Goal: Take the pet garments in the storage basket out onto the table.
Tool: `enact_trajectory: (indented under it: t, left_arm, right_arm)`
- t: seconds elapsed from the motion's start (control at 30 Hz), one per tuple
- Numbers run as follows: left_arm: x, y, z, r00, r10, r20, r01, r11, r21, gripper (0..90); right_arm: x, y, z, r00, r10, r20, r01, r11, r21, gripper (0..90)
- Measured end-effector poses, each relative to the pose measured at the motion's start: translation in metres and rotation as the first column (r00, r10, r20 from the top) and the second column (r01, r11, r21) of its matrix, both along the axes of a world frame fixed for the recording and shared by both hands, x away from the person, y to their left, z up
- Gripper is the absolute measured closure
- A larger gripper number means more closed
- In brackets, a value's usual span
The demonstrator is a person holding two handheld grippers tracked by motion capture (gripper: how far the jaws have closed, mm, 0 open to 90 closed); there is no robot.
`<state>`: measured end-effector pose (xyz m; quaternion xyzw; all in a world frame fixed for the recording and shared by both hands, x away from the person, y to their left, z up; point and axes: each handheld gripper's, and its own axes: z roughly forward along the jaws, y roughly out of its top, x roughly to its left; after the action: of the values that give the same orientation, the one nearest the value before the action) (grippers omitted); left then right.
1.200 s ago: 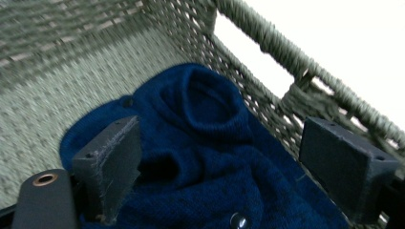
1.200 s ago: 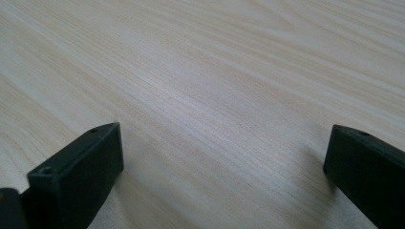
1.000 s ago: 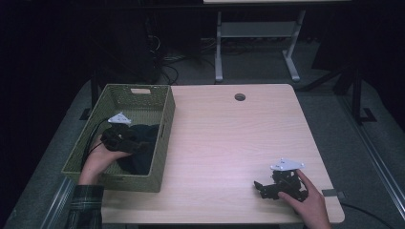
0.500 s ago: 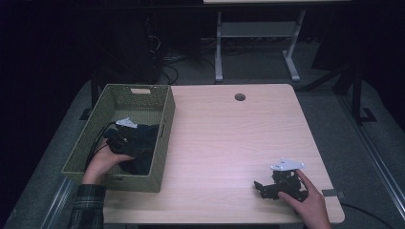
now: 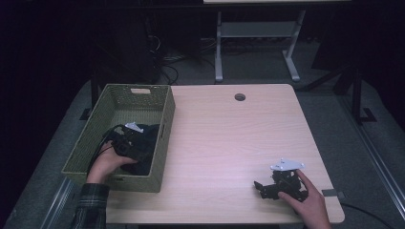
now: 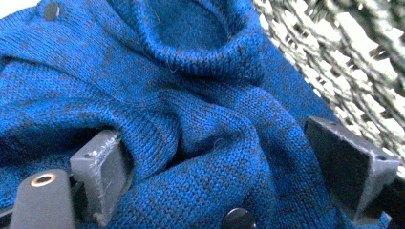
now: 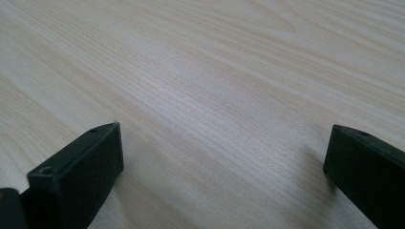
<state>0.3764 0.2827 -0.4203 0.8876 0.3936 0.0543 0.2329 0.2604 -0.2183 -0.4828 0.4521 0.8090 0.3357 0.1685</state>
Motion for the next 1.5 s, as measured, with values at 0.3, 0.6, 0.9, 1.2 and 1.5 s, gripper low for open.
enact_trajectory:
  t: [0.3, 0.6, 0.9, 1.2, 1.5]
  left_arm:
    - [0.000, 0.001, 0.003, 0.9982, 0.032, -0.051, -0.031, 0.9994, 0.011, 48.9]
    - [0.000, 0.009, 0.014, 0.9960, 0.067, -0.058, -0.072, 0.9942, -0.079, 67.2]
    - [-0.004, 0.022, 0.034, 0.9934, 0.105, 0.047, -0.094, 0.9767, -0.193, 67.4]
    - [-0.010, 0.034, 0.051, 0.9700, 0.183, 0.160, -0.133, 0.9492, -0.285, 67.7]
    - [-0.016, 0.043, 0.066, 0.9437, 0.229, 0.239, -0.125, 0.9152, -0.383, 67.9]
  right_arm:
    - [0.000, 0.000, 0.000, 1.0000, 0.002, 0.002, -0.002, 1.000, 0.000, 0.0]
    - [0.000, 0.000, 0.000, 1.0000, 0.001, 0.001, -0.001, 1.000, -0.001, 0.0]
    - [0.000, 0.000, 0.000, 1.0000, 0.001, 0.002, -0.001, 1.000, -0.001, 0.0]
    - [0.000, 0.000, 0.000, 1.0000, 0.001, 0.001, -0.001, 1.000, -0.001, 0.0]
    - [0.000, 0.000, 0.000, 1.0000, 0.002, 0.002, -0.002, 1.000, -0.001, 0.0]
